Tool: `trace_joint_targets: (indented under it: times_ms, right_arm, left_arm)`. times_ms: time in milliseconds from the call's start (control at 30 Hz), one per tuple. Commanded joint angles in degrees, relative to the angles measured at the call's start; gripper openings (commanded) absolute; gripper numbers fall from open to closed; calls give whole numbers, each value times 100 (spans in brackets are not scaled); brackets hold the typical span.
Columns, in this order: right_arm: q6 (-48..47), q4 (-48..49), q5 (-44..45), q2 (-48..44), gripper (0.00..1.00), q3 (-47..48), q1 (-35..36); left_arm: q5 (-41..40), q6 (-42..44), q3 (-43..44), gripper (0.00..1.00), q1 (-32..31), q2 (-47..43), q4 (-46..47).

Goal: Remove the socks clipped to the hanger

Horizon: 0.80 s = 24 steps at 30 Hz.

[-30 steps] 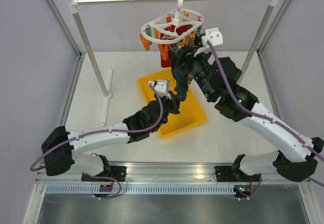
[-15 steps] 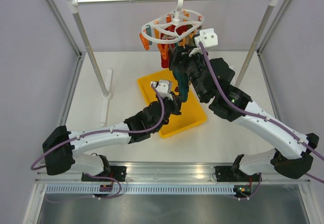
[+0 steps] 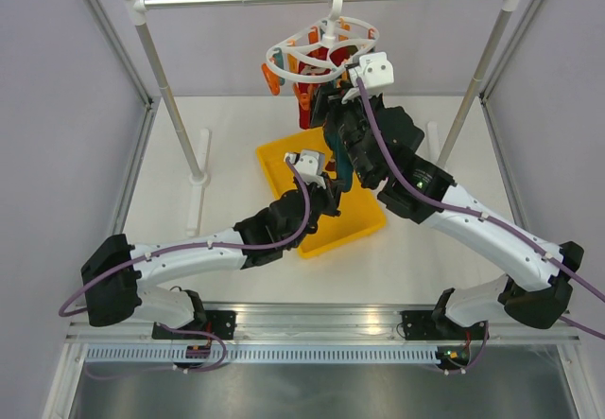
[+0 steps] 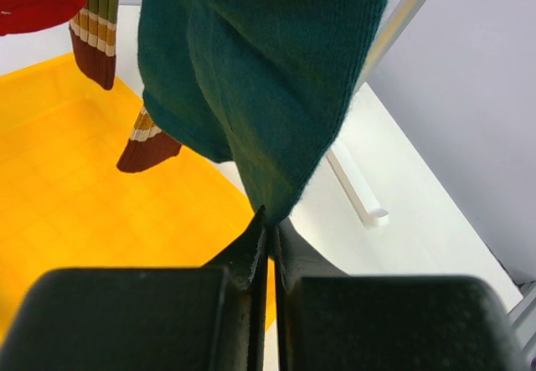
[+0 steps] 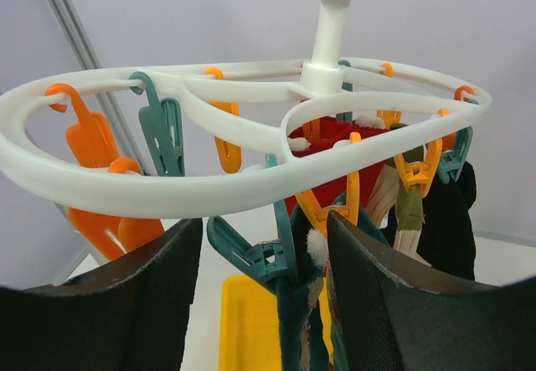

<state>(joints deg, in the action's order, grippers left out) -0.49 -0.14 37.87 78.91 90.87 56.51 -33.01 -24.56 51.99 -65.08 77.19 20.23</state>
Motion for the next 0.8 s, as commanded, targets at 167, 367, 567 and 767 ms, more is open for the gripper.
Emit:
trace_joint_targets:
  times_ms: [167,367,567,767]
  right_arm:
    - [-170,418,142,-104,56,141,18]
    - [-153,410,142,-139,35,89,18]
    - [-135,418,247,-184,9,45,27]
    - [-118,410,300,-219,1,-25,18]
  left_arm:
    - [-223,197,163,2,-49,-46,113]
    - [-232,170,154,2,-49,-72,78]
    - [-346,162,66,2,-49,-107,43]
    - [-653,48,-92,2,-14,-230,-98]
